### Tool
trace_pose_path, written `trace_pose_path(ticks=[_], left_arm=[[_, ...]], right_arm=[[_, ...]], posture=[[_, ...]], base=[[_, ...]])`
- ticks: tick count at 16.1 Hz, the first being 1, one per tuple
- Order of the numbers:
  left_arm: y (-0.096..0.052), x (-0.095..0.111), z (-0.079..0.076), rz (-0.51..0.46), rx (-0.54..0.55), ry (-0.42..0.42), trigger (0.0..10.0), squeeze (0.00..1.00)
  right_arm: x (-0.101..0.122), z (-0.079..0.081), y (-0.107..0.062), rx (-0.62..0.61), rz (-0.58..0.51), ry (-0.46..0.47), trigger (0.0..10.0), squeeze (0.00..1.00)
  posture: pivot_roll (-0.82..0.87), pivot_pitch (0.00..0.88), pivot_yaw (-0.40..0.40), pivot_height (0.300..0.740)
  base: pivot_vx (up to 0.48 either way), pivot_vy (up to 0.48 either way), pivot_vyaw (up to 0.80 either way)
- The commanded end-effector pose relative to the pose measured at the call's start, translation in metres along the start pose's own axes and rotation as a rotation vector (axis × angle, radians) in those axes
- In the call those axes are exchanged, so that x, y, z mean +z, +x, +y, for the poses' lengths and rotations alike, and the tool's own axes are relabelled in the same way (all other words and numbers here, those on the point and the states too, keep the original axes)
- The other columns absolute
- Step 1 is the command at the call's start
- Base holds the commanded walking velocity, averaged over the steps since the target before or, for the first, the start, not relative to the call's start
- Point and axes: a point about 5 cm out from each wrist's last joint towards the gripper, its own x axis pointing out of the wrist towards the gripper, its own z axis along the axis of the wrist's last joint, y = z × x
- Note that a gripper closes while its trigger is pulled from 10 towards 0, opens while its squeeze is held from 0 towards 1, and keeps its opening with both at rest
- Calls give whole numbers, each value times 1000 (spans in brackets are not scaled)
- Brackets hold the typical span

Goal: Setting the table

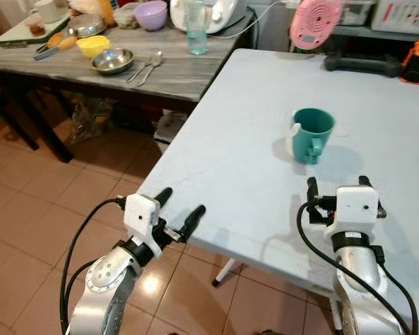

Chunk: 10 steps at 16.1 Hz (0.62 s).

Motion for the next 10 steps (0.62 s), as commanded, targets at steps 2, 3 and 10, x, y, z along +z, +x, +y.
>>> trace_pose_path(ticks=[2, 3, 10], left_arm=[[0, 2, -1, 6, -40, 0, 10000, 0], [1, 3, -3, 9, -66, 4, 10000, 0], [4, 5, -10, 6, -137, -16, 10000, 0]], right_arm=[[7, -1, 8, -10, -24, 1, 10000, 0], [10, -2, 13, -12, -36, -1, 10000, 0], [16, -4, 34, -48, -61, -38, 10000, 0]], posture=[[-88, 139, 95, 740], [-91, 137, 93, 740], [-93, 128, 78, 740]], base=[[0, 0, 0], [0, 0, 0], [0, 0, 0]])
